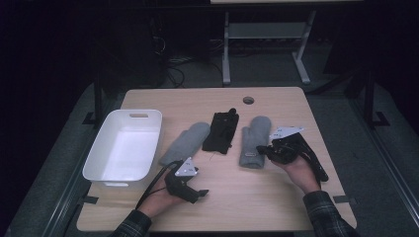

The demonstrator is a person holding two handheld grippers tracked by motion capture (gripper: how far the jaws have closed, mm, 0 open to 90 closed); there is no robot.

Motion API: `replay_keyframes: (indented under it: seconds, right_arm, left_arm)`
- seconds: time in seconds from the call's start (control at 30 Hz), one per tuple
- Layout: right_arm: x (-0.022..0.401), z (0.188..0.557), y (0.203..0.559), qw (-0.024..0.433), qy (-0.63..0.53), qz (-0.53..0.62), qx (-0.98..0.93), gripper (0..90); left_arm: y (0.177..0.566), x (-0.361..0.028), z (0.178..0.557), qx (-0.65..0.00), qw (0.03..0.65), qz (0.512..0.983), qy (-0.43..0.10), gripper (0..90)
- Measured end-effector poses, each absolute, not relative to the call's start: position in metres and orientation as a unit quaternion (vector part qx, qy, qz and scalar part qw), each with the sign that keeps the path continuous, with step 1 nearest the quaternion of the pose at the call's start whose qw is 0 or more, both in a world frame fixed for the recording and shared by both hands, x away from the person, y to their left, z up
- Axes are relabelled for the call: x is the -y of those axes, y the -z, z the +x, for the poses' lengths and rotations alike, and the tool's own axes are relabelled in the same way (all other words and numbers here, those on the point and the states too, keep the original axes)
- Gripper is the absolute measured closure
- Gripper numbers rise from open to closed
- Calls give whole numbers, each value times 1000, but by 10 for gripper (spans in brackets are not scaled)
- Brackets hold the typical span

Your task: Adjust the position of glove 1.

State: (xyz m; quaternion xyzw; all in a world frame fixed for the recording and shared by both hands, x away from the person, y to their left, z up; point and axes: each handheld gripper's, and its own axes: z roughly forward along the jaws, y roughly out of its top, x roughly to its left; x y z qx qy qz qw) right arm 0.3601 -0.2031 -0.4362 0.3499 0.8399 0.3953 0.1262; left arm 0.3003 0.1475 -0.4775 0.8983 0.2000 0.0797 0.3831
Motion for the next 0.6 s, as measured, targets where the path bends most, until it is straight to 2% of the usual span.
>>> replay_keyframes:
  seconds: [0.27, 0.6]
  right_arm:
    - [196, 370, 454, 105, -369, 353, -853, 900]
    - [192, 361, 455, 86, -374, 337, -860, 900]
  left_arm:
    - [478, -147, 300, -201, 384, 897, -79, 123]
    - [477, -147, 300, -201, 383, 898, -79, 123]
